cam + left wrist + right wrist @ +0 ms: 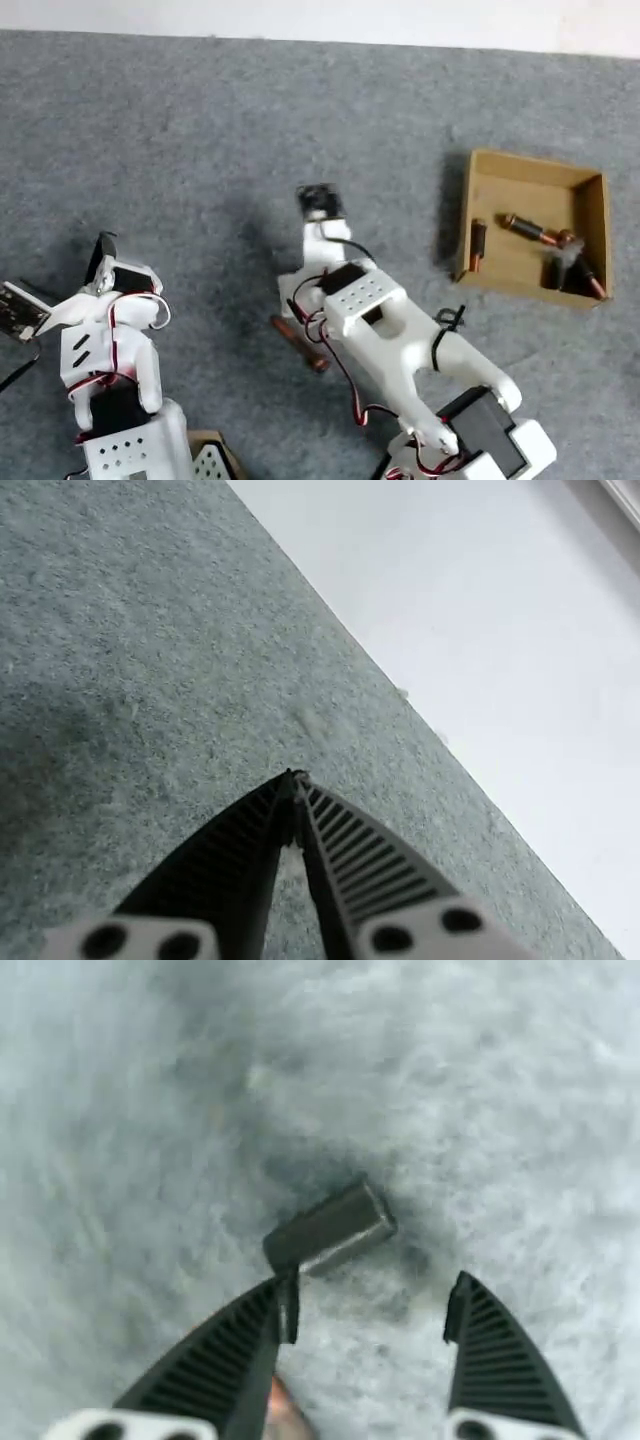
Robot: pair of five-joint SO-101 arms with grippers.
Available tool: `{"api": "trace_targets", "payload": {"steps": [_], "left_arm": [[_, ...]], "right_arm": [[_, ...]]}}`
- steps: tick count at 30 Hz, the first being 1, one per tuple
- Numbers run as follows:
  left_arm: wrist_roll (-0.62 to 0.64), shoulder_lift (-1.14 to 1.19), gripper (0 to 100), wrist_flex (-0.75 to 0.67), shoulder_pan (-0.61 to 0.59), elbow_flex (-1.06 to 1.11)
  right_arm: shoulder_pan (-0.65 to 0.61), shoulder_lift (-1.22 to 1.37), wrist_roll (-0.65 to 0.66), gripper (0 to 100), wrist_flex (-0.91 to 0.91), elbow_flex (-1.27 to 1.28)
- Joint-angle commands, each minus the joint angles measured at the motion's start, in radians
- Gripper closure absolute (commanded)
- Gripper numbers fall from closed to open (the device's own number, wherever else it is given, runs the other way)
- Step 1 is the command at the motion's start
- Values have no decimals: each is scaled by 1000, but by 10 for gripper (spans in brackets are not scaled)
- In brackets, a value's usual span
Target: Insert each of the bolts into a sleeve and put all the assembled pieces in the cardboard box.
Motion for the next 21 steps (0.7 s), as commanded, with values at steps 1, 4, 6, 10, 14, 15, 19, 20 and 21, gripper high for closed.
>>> {"api": "trace_targets", "payload": {"steps": [1,4,6,10,14,15,19,20,21], "left_arm": [[2,-10,995,-3,18,-38],[2,-10,995,-3,18,-38],[2,-10,995,-3,19,-38],[2,-10,995,-3,19,-38],[-2,-10,995,2,45,-36],[-2,-10,995,2,45,-36],[-2,-10,995,2,45,-36],[-2,-10,995,2,45,-36],[-2,-10,995,2,45,-36]], "right_arm": [[-7,2,-129,775,7,-54],[-2,2,-132,775,7,-54],[-1,4,-132,774,7,-54],[-7,4,-133,774,-10,-56],[-7,12,-137,774,-111,-48],[-7,22,-157,774,-124,-48],[-4,111,-247,774,-125,-59],[-4,136,-247,774,-124,-76],[-2,156,-247,774,-120,-97]]}}
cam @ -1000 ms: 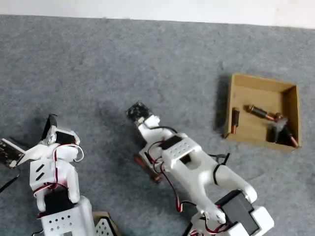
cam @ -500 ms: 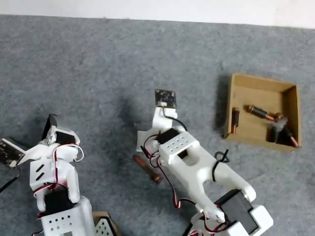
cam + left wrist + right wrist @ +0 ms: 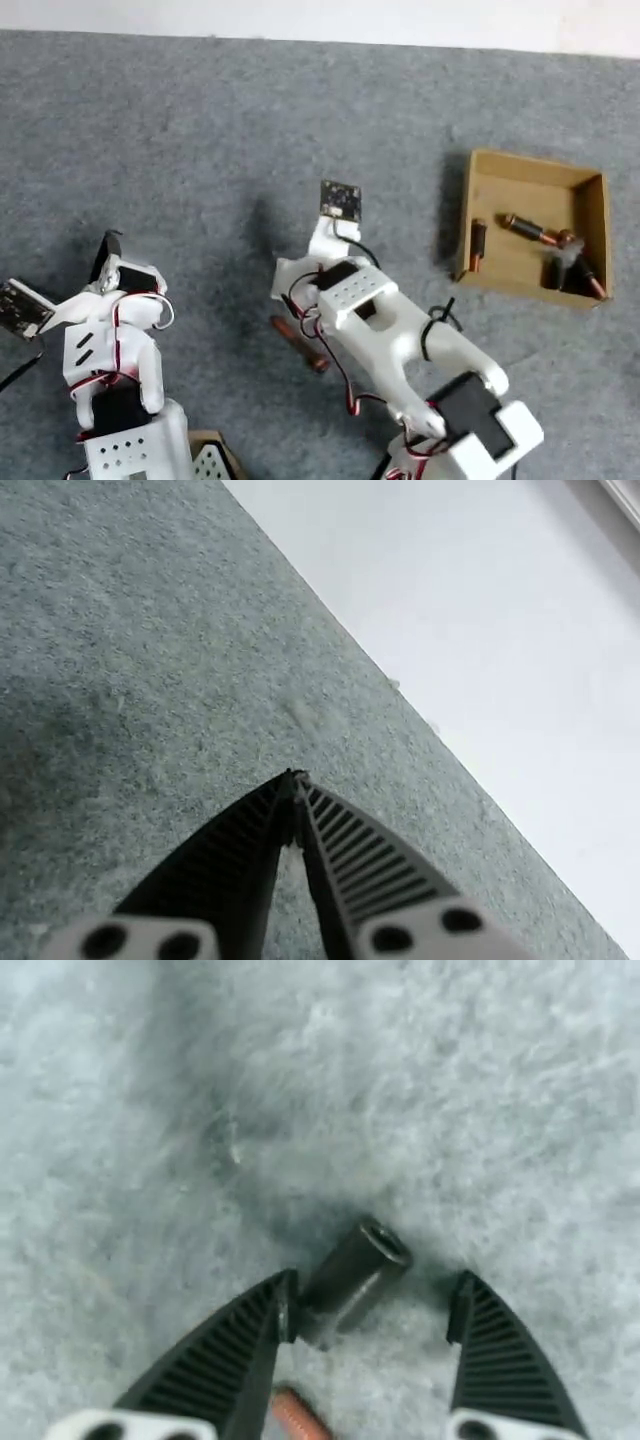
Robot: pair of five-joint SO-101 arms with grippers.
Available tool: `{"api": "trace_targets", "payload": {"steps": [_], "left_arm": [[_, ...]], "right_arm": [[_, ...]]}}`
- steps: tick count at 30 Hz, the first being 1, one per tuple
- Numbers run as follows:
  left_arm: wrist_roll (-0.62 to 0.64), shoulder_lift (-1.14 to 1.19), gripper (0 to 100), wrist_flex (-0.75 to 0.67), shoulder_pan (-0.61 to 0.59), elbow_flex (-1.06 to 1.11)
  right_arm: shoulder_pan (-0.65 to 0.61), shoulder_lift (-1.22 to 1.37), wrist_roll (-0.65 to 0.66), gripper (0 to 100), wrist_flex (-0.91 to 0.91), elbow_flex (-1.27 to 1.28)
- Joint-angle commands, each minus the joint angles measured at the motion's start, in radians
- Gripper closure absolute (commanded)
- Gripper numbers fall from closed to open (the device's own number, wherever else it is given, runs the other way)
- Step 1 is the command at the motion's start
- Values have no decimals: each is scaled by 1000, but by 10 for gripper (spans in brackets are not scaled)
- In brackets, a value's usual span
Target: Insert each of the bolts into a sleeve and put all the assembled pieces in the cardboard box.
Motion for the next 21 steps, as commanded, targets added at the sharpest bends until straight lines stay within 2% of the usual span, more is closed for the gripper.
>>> {"api": "trace_targets", "payload": {"steps": [1,6,12,15,21], "left_arm": [[-2,-10,995,2,18,-36],[-3,-10,995,0,18,-36],[-3,-10,995,-2,18,-36],[-3,-10,995,-2,18,-36],[-3,-10,995,-2,18,-36]], "right_arm": [[-2,58,-20,774,-13,-74],[-2,81,-21,785,-12,-94],[-1,85,-12,993,-13,-96],[-5,85,29,991,-13,-94],[-5,87,32,993,-13,-93]]}}
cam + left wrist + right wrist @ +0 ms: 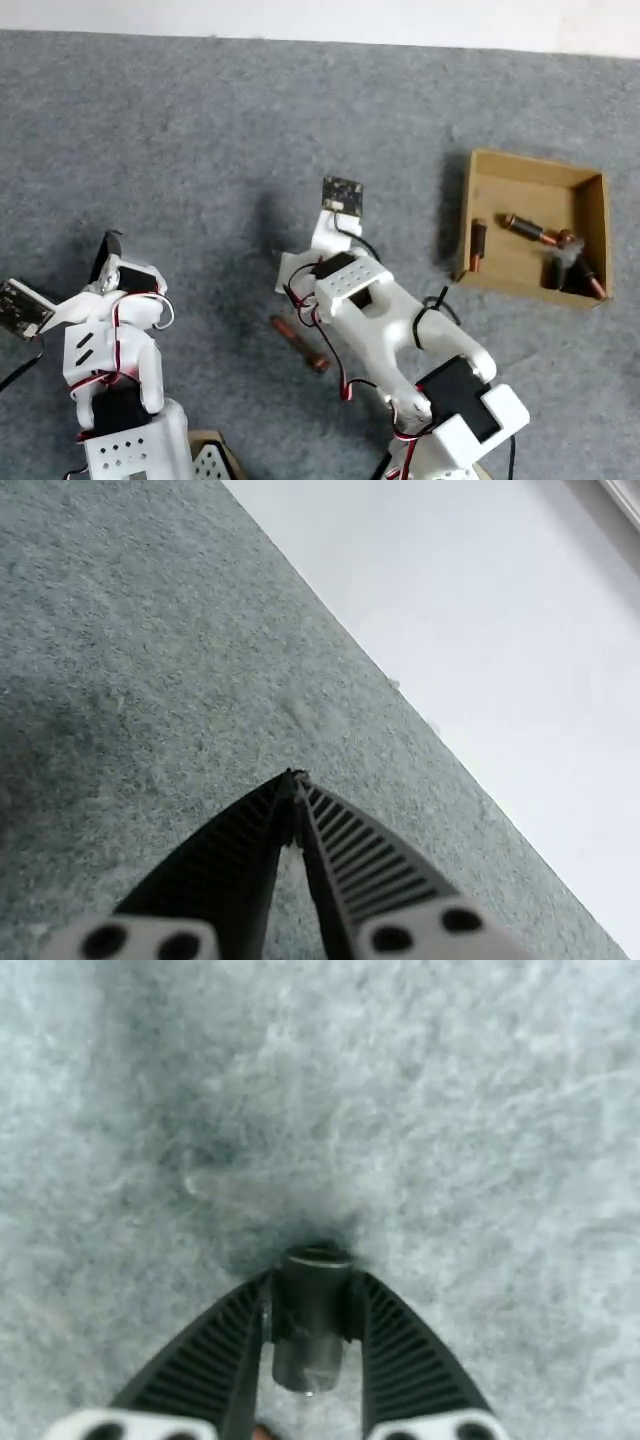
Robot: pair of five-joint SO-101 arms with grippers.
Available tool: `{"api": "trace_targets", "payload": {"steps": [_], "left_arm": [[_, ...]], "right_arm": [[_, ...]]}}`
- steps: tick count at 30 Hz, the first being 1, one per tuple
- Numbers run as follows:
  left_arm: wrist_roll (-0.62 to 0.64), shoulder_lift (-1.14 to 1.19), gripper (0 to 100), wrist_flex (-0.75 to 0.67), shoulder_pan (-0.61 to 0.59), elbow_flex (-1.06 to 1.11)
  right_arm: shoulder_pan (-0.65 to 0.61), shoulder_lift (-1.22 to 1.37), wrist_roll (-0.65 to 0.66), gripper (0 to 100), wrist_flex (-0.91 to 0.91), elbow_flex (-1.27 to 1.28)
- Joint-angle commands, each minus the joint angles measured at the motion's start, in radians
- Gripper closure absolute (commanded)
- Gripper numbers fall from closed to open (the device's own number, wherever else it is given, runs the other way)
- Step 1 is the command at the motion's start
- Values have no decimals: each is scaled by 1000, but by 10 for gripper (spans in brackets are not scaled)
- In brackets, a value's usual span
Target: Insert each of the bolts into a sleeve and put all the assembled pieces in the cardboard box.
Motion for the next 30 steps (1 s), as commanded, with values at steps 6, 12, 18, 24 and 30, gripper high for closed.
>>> {"api": "trace_targets", "payload": {"steps": [6,12,18,24,30], "left_arm": [[-3,-10,995,-2,18,-36],[-3,-10,995,-3,18,-36],[-2,-10,995,-3,18,-36],[-6,-10,995,5,24,-45],[-327,-8,995,193,134,-140]], "right_arm": [[-7,-5,23,994,-13,-28],[137,-21,133,994,160,-71],[254,-231,236,994,173,-62],[315,-475,302,994,108,93],[397,-699,400,994,-108,335]]}}
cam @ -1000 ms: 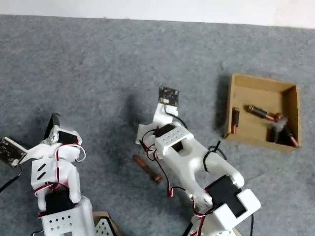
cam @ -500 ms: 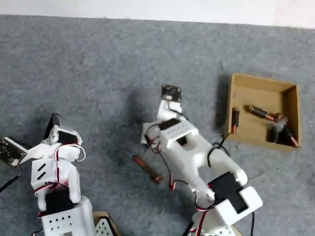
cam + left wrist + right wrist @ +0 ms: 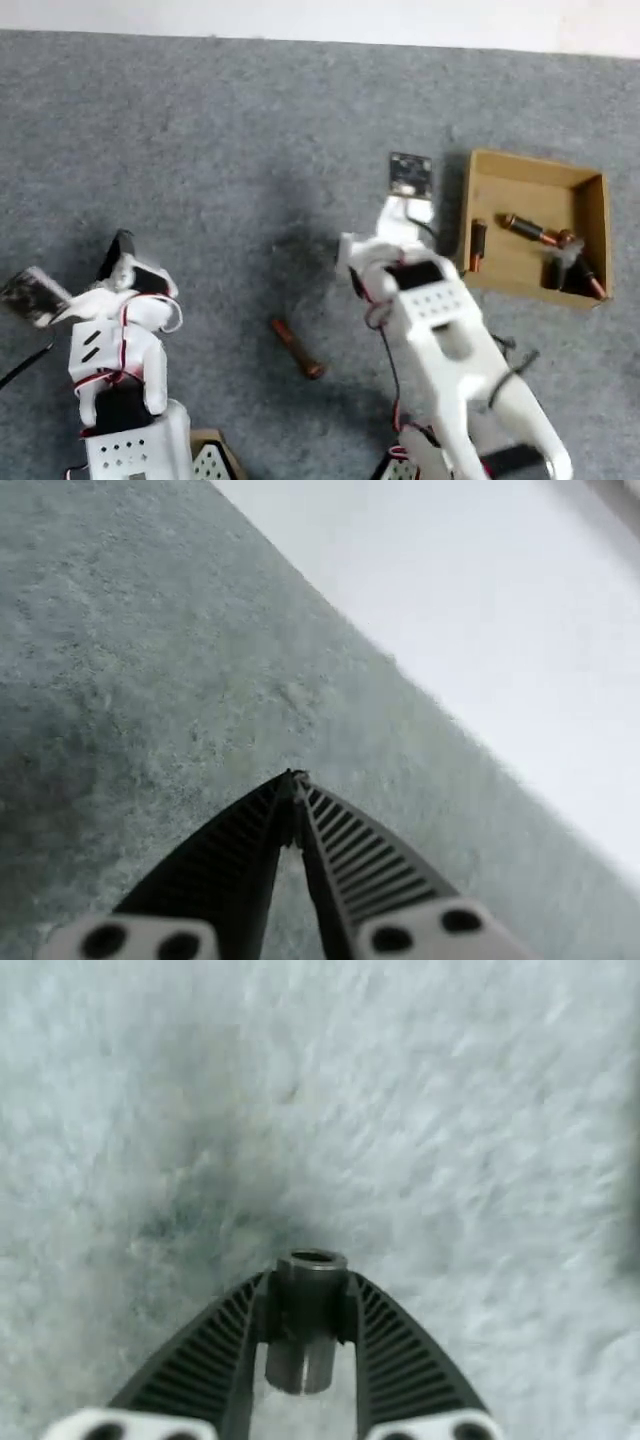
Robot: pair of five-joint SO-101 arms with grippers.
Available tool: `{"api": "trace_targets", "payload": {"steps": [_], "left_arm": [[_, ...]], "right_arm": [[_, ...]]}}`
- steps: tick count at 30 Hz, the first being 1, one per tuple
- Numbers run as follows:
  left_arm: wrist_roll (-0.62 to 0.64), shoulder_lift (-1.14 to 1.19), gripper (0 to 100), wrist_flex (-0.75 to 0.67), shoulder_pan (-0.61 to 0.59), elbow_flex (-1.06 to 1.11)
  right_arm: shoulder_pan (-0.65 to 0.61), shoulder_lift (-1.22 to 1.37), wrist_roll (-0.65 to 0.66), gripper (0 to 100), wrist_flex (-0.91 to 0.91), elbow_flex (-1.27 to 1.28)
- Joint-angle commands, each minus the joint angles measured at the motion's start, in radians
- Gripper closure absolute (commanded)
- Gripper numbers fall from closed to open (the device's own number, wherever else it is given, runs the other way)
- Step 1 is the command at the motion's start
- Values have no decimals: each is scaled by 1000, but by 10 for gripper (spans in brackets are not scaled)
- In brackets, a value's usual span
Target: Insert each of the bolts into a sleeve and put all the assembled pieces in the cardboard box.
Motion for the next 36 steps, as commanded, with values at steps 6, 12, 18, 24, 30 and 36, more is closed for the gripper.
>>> {"api": "trace_targets", "payload": {"steps": [6,12,18,24,30,36], "left_arm": [[-526,-8,995,230,94,-148],[-809,-4,995,232,194,-134],[-970,-2,995,229,372,-140],[-1140,42,995,232,576,-216],[-1258,418,995,230,791,-378],[-1485,981,995,333,880,-615]], "right_arm": [[58,-395,120,994,-196,282],[64,-708,170,994,-194,490],[179,-1023,167,994,-160,657],[209,-1262,172,994,19,710],[252,-1293,172,994,50,710],[325,-1293,172,994,47,710]]}}
